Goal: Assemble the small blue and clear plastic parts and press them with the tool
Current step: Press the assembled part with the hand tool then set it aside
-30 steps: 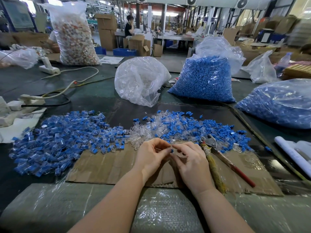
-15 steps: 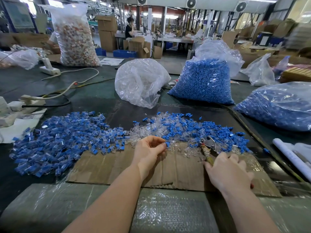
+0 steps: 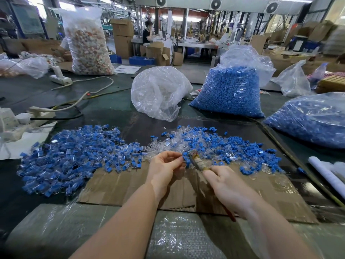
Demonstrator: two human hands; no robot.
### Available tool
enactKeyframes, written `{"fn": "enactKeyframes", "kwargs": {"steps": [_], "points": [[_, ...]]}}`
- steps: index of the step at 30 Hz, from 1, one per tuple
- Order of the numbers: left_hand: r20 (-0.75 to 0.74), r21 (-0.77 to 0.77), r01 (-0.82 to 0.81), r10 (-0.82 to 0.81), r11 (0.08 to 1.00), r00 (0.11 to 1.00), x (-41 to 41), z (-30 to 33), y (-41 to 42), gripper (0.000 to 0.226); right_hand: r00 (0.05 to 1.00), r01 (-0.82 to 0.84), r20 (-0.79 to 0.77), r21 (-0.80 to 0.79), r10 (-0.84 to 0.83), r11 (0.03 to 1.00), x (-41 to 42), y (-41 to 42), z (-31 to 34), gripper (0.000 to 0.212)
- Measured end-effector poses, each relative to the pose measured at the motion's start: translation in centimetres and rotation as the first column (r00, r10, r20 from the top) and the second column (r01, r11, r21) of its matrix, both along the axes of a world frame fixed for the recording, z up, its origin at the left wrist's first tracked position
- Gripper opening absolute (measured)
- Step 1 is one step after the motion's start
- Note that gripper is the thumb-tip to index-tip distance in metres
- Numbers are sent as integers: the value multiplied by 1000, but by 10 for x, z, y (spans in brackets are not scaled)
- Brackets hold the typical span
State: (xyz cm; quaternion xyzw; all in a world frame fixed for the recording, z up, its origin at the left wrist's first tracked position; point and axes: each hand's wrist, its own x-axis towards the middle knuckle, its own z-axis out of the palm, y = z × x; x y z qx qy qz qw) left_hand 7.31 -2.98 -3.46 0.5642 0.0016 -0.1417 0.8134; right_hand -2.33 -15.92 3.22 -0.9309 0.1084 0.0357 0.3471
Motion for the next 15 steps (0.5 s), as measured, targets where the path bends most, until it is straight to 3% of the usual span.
{"fn": "enactKeyframes", "kwargs": {"steps": [5,7,9,15], "points": [[-12,38,-25,26,999,1000,2,-2,-2,13,997,0,-82,161,13,987,-3,3,2,33],[-12,45,-33,34,998,999,2,-1,-2,13,990,-17,-133,208,46,978,-4,1,5,22],[-5,62,-41,42,997,999,2,-1,-3,12,984,-35,-166,194,67,980,-5,0,8,15],[-1,88,-68,68,994,998,1,1,-4,12,978,-106,-172,57,114,993,-3,0,11,21]]}}
